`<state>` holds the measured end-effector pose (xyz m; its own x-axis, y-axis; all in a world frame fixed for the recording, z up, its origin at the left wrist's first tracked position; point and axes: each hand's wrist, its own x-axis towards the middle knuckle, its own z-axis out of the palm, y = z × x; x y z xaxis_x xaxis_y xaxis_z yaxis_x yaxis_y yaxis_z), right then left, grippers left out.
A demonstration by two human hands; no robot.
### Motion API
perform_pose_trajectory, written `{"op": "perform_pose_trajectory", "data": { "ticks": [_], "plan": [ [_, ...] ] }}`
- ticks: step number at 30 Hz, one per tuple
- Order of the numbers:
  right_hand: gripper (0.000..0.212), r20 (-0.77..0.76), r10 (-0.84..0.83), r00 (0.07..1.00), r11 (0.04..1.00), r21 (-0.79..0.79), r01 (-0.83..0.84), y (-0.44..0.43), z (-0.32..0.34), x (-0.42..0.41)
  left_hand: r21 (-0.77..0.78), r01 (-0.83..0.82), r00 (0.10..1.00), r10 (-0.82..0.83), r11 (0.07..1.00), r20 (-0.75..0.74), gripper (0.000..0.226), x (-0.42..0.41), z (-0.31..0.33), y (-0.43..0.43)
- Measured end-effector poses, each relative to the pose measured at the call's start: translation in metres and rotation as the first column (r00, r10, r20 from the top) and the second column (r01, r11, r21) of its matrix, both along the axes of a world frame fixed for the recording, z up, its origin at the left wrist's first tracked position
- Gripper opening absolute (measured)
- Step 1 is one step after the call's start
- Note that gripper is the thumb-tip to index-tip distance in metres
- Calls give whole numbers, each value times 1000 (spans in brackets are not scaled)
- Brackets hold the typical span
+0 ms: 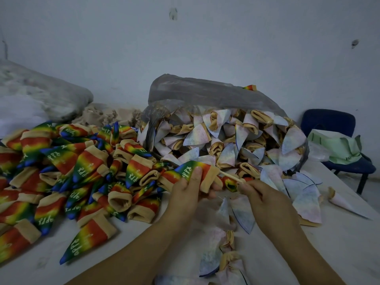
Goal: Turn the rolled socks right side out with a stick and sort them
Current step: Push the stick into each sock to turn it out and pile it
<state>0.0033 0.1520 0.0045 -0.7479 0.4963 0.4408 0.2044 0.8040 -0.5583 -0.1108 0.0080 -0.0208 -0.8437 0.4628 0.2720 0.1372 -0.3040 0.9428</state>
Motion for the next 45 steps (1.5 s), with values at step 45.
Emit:
{"op": "perform_pose_trajectory", "data": {
  "ticks": [45],
  "plan": [
    [10,-97,267,959,913,-292,-284,-16,-8,-13,-401,161,987,-146,902,67,20,15,9,-3]
  ]
}}
